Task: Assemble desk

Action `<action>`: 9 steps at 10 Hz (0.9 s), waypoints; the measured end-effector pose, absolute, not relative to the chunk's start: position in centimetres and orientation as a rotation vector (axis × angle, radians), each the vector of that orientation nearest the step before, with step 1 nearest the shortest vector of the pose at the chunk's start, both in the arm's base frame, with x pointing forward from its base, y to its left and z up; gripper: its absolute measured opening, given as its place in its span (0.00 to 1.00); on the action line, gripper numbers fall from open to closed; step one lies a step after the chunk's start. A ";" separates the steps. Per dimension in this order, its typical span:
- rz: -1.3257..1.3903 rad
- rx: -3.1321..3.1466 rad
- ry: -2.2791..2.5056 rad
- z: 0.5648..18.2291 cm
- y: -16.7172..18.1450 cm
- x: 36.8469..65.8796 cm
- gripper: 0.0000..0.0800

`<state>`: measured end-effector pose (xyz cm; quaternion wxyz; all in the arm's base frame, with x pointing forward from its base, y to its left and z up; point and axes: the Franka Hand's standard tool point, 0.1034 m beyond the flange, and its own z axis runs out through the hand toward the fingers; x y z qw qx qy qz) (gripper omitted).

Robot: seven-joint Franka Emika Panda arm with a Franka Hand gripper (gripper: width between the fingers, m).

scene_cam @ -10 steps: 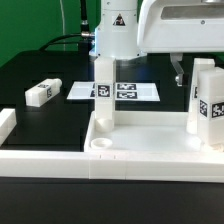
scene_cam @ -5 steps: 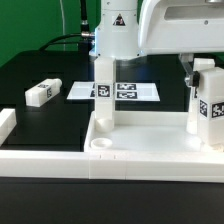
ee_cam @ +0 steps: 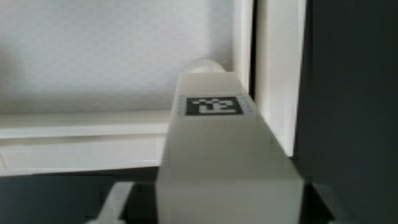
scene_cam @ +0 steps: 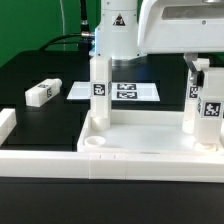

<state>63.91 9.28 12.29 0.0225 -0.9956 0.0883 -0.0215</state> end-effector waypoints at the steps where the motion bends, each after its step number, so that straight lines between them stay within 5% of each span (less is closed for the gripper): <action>1: -0.063 -3.069 0.398 12.3 9.3 63.9 0.36; 9: -0.077 -2.693 1.449 12.0 9.6 64.0 0.36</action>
Offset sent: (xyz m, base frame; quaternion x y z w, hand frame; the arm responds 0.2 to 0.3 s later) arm 0.0000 0.0000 0.0000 0.0000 0.0000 0.1938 0.9810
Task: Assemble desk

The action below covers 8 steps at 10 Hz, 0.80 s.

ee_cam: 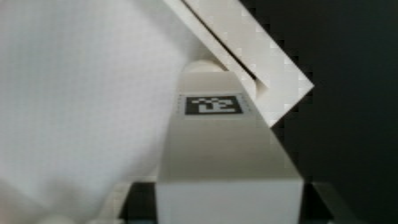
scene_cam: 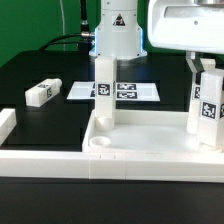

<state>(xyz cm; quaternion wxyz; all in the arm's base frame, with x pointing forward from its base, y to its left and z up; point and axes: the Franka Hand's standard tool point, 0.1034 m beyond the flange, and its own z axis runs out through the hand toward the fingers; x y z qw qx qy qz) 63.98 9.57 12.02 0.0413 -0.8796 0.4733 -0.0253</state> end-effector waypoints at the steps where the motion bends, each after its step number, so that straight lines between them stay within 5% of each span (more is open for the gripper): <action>1: -0.078 -2.631 1.552 12.0 9.5 63.9 0.36; 7: -0.051 -2.354 1.924 11.9 9.3 63.7 0.36; 8: -0.053 -2.390 1.882 11.8 9.3 63.7 0.63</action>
Offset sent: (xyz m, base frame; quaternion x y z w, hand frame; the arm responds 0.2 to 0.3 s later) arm -0.0023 0.0003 -0.0058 0.0365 -0.0077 0.2501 0.9675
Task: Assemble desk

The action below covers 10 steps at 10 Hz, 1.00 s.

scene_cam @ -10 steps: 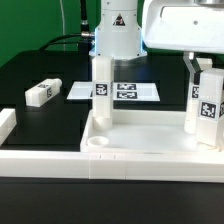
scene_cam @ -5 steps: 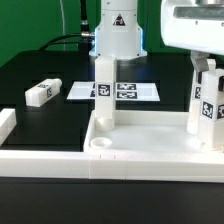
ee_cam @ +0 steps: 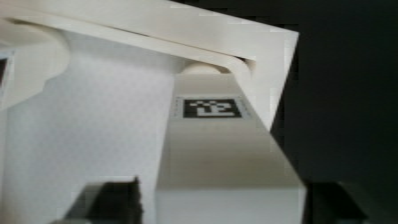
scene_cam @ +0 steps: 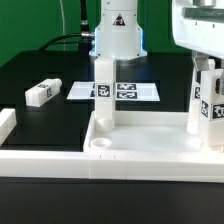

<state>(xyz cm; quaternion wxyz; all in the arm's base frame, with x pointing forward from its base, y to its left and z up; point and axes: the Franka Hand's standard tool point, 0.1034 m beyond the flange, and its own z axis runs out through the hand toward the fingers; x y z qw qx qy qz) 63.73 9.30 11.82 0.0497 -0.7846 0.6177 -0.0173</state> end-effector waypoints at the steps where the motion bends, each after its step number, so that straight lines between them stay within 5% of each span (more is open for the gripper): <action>1: -0.042 -2.442 1.830 11.8 9.4 63.6 0.63; 2: -0.033 -2.495 1.761 11.9 9.8 63.7 0.77; 3: -0.037 -2.524 1.716 11.9 10.0 63.7 0.80; 10: -0.080 -2.921 0.986 12.0 10.3 63.7 0.81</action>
Offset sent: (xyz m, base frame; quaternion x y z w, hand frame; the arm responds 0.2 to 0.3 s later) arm 0.0000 0.0000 0.0000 0.0000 0.0000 -0.1938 0.9810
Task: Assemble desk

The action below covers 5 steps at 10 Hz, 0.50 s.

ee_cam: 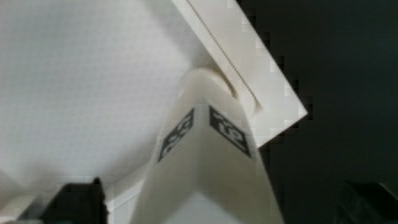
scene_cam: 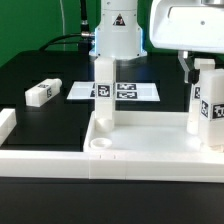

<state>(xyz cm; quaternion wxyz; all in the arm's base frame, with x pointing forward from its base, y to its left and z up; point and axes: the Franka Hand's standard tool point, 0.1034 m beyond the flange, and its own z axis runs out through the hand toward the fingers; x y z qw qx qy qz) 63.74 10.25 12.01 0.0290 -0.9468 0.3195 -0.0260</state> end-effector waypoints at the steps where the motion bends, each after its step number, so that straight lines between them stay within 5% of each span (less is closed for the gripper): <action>1: -0.088 -2.997 0.782 11.9 10.4 63.7 0.81; 5: -0.103 -3.084 0.401 12.0 10.6 63.7 0.81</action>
Offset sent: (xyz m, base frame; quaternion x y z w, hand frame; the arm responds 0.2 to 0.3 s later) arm -0.0052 0.0069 0.0027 0.0021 0.0008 -0.1900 0.9818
